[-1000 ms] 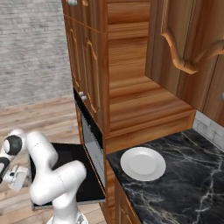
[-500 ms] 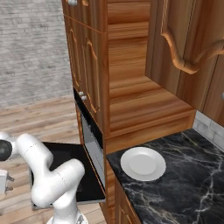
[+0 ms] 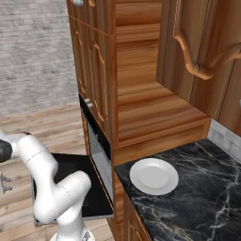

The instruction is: Take the baked cake out of the oven and place it on the plate for cooling. Then close the oven door.

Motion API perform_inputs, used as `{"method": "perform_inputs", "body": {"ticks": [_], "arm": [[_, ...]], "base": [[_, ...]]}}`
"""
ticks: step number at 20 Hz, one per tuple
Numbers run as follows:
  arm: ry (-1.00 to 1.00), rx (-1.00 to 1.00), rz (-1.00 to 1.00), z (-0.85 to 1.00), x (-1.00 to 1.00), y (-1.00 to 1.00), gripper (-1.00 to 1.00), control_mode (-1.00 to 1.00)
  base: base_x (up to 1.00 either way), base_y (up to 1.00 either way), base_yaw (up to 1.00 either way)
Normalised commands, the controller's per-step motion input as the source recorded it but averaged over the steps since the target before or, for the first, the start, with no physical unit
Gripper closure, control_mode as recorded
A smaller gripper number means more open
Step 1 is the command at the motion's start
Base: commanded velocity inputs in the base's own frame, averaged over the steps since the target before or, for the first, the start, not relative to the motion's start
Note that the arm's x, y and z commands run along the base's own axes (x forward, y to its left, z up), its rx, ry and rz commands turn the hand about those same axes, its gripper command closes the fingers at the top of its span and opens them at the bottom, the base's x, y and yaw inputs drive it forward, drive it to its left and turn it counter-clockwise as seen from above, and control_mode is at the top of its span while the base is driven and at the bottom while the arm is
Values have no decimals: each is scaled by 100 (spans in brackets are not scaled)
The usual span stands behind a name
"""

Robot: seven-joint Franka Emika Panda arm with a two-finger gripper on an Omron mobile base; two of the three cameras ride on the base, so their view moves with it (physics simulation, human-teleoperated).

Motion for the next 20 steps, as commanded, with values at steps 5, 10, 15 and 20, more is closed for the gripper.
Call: {"method": "perform_inputs", "body": {"ticks": [5,10,15,20], "arm": [[0,1,0,70,51,-87,-100,-100],[0,5,0,45,51,-100,-100,-100],[0,5,3,11,32,-100,-100,-100],[-1,1,9,-4,25,-97,-100,-100]], "base": [[0,0,0],[0,0,0],[0,0,0],[0,0,0]]}}
